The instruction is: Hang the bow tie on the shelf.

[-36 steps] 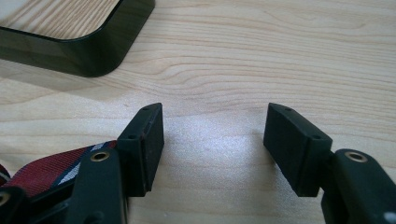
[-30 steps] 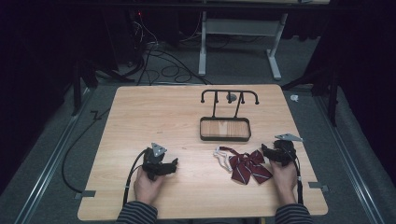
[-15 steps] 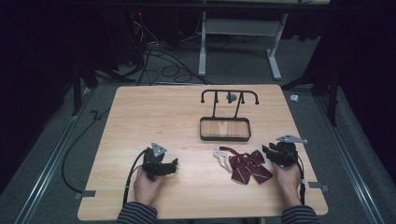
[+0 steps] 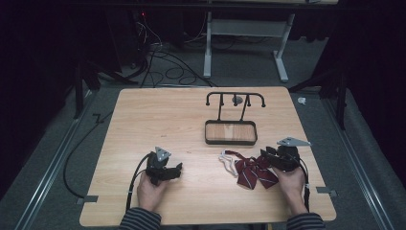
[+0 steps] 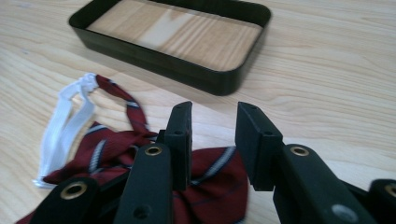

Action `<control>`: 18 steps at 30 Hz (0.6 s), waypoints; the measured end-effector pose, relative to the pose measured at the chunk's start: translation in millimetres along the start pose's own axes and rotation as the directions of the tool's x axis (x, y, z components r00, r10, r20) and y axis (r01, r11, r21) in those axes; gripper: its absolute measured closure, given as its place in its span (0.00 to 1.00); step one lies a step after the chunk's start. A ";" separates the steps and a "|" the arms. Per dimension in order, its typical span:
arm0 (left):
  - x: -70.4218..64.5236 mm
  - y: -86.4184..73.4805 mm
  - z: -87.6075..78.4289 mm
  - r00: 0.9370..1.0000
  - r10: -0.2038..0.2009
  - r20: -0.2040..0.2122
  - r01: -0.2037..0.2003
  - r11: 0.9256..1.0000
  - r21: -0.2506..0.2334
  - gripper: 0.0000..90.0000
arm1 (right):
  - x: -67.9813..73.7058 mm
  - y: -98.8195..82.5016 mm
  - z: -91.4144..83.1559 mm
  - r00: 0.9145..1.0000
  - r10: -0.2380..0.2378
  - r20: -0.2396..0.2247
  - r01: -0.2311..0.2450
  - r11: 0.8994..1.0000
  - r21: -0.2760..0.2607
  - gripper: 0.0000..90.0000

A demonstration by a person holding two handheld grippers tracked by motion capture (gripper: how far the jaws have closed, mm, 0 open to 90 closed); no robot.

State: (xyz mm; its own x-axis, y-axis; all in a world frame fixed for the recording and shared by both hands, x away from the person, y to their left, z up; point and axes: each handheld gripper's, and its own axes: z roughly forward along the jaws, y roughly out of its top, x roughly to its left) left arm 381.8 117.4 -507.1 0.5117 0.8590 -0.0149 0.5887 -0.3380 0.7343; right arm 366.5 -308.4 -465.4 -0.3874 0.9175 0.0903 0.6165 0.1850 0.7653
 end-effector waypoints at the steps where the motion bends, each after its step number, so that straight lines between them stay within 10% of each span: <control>1: 0.0 0.0 0.0 1.000 0.000 0.000 0.000 1.000 0.000 0.23 | 2.3 0.8 0.8 1.000 -0.002 -0.004 0.002 1.000 0.001 0.76; 18: 0.0 -0.1 -0.1 1.000 0.000 0.001 0.000 1.000 0.000 0.23 | 28.6 6.9 17.4 0.994 -0.022 -0.106 0.023 1.000 0.007 0.76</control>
State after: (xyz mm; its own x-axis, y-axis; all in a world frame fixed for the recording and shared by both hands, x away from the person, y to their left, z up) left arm 381.8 117.4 -507.1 0.5123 0.8586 -0.0150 0.5884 -0.3382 0.7345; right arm 371.5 -274.8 -468.6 -0.4714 0.8706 0.1405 0.6123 0.2085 0.7627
